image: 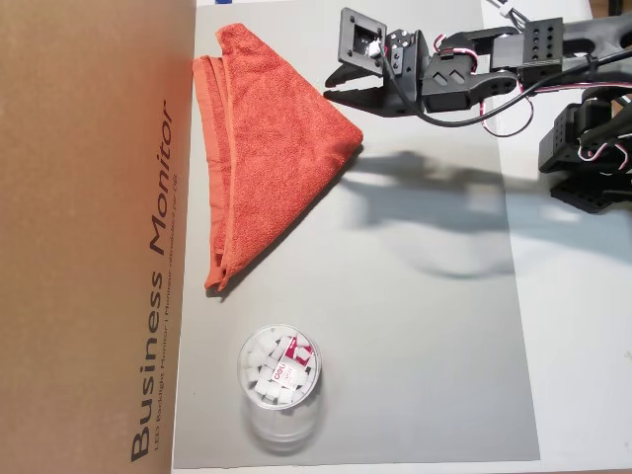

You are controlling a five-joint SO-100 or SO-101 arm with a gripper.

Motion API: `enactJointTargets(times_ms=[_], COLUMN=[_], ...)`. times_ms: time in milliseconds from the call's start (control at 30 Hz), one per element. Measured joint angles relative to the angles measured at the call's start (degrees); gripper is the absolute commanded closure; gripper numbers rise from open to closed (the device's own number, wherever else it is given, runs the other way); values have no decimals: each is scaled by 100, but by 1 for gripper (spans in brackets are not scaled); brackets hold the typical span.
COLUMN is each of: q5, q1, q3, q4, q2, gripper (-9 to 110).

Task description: Fold the blanket.

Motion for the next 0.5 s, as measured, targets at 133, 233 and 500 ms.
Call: enactJointTargets(times_ms=[133,233,500], q5=[0,-9,-9], q1=[-88,-88,-44], q3=[396,598,1116], q4=[290,589,1670], q2=[598,984,2074], gripper=[100,100,100])
